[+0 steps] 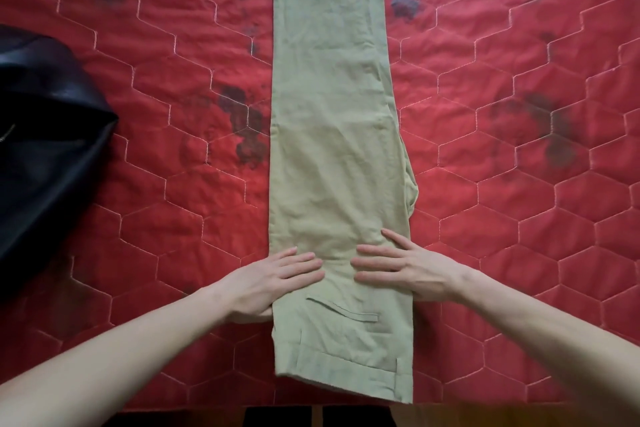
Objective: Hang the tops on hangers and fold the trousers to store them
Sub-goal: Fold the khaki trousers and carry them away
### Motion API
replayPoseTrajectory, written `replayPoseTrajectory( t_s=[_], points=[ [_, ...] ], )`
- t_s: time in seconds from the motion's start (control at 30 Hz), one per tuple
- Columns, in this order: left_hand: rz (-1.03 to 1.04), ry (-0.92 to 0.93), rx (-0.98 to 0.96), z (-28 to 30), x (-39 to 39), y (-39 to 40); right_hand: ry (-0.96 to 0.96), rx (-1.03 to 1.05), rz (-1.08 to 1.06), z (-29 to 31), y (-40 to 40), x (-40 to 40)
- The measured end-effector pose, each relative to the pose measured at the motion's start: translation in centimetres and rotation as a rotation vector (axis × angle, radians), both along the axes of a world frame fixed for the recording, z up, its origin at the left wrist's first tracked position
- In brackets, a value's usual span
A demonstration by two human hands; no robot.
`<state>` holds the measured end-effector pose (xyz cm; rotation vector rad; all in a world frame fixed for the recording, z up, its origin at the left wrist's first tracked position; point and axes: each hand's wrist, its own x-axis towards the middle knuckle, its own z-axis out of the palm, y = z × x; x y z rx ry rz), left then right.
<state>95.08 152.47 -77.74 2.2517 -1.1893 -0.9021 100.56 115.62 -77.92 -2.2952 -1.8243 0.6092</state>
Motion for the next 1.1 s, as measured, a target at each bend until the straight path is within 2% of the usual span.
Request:
replayPoseTrajectory(
  t_s=[0.07,0.13,0.2,0.23,0.3,0.4,0.53,0.63,0.73,0.8,0.9,1.03,1.1],
  points=[
    [0.179,0.138,-0.083,0.5,0.3,0.2,0.216,0.010,-0.127,0.5,0.3,0.2],
    [0.441,0.373,-0.117,0.8,-0.1,0.5,0.393,0.056,-0.290,0.7,0.6,0.3],
    [0.661,0.587,-0.175,0.6,-0.5,0.5,0.451,0.130,-0.445,0.8,0.9,0.1],
    [0.744,0.591,-0.201,0.4,-0.8,0.3,0.452,0.159,-0.515,0.9,1.1,0.0],
    [0.900,0.561,-0.261,0.2,-1.2,-0.4,0.443,0.206,-0.635,0.9,1.5,-0.6],
    [1.013,0.451,-0.356,0.5,-0.8,-1.7,0.491,0.316,-0.852,0.7,2.2,-1.8],
    [1.156,0.124,-0.166,-0.1,0.7,-2.3,0.603,0.392,-1.332,0.8,3.9,-0.9],
    [1.291,0.206,-0.171,0.2,2.5,-2.8,0.640,0.366,-1.510,0.2,5.0,0.9],
    [1.325,0.239,-0.203,0.5,4.3,-3.1,0.539,0.325,-1.584,-0.4,5.6,2.0],
    [1.324,0.232,-0.211,0.6,5.5,-3.4,0.473,0.377,-1.622,-0.8,5.7,1.5],
    [1.339,0.197,-0.076,0.4,7.2,-4.4,0.398,0.429,-1.733,-1.3,6.1,0.4],
    [1.376,-0.006,0.254,0.2,8.6,-5.6,0.294,0.412,-1.864,-1.2,7.4,0.4],
    [1.454,-0.038,0.312,0.5,8.9,-6.4,0.214,0.370,-1.868,-0.9,7.5,0.6]
  ],
)
